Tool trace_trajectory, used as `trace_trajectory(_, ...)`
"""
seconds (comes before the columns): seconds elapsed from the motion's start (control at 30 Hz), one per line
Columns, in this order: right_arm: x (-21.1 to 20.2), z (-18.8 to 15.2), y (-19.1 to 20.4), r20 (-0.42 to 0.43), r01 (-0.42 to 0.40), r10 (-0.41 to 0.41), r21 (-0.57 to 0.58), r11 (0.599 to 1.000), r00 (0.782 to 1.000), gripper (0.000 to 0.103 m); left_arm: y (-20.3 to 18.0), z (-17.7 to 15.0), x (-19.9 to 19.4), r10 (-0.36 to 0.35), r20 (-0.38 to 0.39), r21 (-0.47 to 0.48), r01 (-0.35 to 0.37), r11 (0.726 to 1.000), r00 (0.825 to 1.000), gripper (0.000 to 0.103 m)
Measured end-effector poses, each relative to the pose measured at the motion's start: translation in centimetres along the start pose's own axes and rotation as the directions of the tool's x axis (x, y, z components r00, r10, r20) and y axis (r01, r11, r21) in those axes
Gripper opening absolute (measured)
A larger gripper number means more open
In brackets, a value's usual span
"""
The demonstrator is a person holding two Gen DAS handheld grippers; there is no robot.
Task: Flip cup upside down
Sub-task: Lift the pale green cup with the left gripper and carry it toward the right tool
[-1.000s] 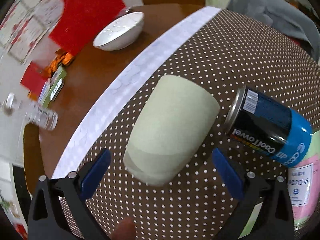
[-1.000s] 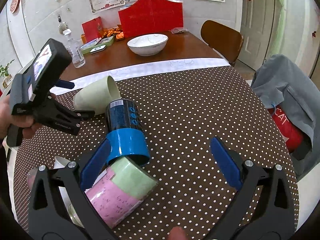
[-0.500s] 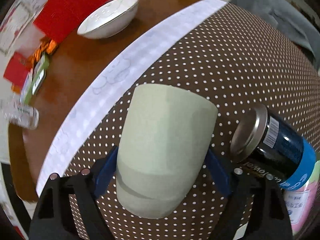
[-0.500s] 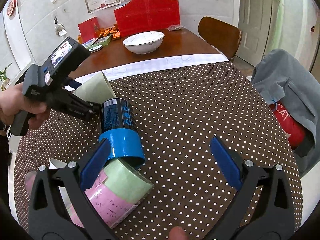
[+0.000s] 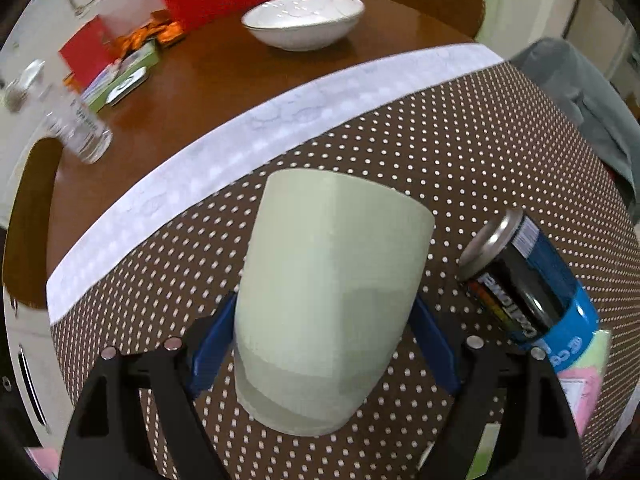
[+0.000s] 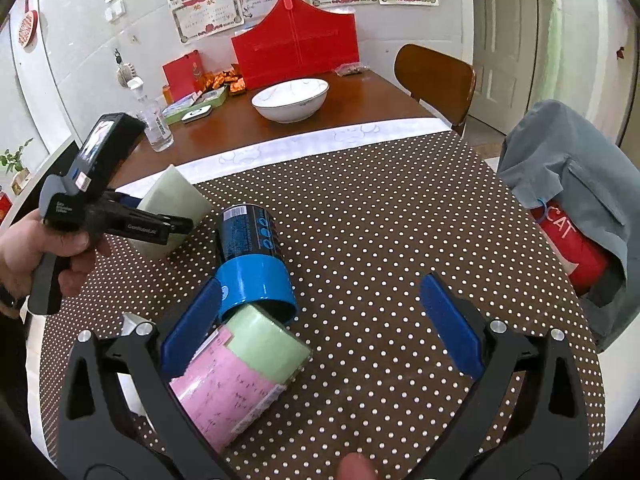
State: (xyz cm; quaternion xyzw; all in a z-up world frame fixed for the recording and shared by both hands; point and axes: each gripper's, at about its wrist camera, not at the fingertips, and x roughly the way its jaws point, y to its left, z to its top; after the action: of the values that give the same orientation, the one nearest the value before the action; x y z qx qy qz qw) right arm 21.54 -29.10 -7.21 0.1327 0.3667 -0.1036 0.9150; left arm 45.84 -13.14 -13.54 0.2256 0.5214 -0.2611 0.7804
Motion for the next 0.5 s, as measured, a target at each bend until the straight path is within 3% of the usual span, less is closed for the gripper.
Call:
trace_trajectory(0.23,-3.6,-0.5,0.6,0.047,-0.026,0.026,-0.016,1.000,0.999,0.097,-0.1,-3.4,-6.8,0.013,0.091,-0.079,-0.006,0.997,0.996,0.081)
trace_trajectory(0.5,-8.9,-2.9,1.3,0.092,-0.082,0.086,-0.049,0.995,0.992,0.097,-4.3,-11.5,-15.2,0.023,0.195,-0.122,0.001,0.993,0.981,0.081)
